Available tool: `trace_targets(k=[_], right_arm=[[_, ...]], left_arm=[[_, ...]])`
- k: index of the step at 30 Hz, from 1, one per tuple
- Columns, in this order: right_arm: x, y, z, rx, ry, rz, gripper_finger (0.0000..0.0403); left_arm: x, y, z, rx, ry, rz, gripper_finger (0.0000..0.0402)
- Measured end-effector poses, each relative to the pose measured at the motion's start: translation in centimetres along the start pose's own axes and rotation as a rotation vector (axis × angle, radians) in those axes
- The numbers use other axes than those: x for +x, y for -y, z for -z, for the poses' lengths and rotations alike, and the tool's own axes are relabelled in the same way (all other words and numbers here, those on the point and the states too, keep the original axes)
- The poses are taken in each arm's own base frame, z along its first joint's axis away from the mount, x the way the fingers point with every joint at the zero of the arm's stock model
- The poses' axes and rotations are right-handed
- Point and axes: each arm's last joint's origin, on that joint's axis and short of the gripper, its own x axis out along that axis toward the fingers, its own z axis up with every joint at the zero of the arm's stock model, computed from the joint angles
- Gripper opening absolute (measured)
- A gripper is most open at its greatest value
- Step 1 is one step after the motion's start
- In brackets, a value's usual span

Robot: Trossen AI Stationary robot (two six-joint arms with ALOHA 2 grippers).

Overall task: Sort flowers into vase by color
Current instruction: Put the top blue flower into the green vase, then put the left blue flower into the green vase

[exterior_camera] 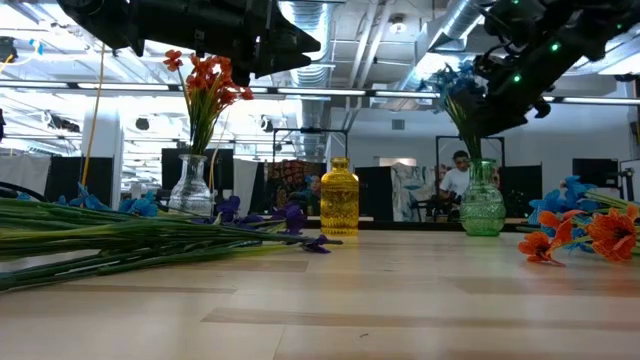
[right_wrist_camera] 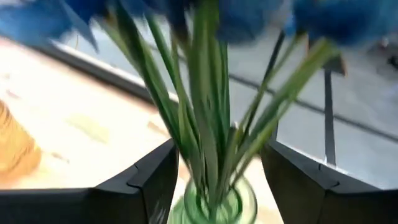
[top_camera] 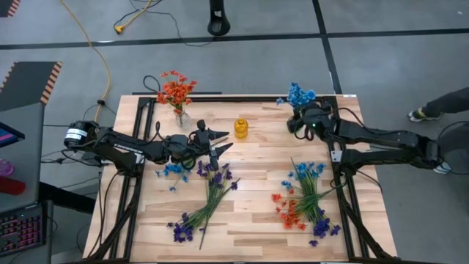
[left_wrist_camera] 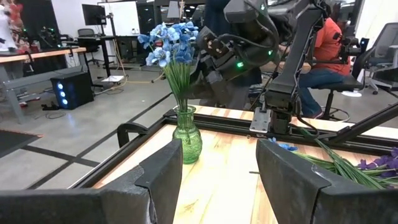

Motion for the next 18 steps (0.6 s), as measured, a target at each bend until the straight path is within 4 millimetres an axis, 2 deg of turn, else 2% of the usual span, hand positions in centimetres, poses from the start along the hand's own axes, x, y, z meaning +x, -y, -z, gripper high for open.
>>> trace_targets(k=[8,18], right_arm=[[-1.1,0.3,-1.0,-0.040,-0.135,-0.082,0.0256],[-2.2,0.8,-2.5,-0.071,-0.184,-0.091,0.0256]], left_arm=[[0.0,0.0,0.0,0.000,0.000,0.000,0.0192],[0.0,0.0,0.0,0.000,0.000,0.000,0.0192]])
